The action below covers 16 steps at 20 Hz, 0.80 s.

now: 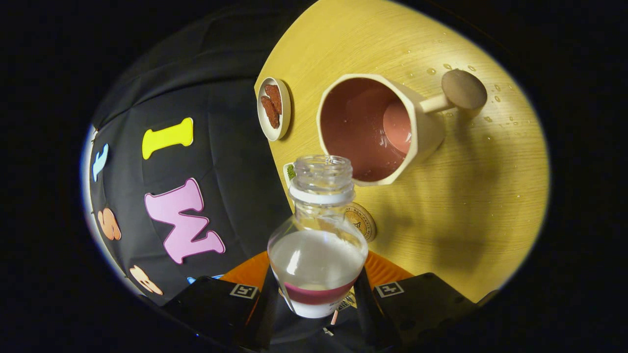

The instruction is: Take the bottle from table, then pour the juice into the cup, finally place the bottle on the coaster

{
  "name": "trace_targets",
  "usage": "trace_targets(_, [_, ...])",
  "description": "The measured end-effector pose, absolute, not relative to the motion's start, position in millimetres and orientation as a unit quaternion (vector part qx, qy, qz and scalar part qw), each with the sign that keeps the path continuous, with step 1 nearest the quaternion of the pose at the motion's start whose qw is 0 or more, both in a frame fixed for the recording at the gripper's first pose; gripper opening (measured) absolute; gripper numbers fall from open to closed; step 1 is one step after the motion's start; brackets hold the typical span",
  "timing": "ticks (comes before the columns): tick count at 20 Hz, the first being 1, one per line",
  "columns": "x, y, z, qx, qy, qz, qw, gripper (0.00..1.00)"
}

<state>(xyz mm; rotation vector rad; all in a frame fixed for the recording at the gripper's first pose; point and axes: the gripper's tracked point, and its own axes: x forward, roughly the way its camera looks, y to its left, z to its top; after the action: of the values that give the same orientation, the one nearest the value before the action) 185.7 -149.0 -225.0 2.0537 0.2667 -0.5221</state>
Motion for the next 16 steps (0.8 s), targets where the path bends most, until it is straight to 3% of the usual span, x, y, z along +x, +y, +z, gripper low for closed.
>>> trace_targets(16, [194.4,-155.6,-215.1,0.907,0.112,-0.193,0.358,0.71])
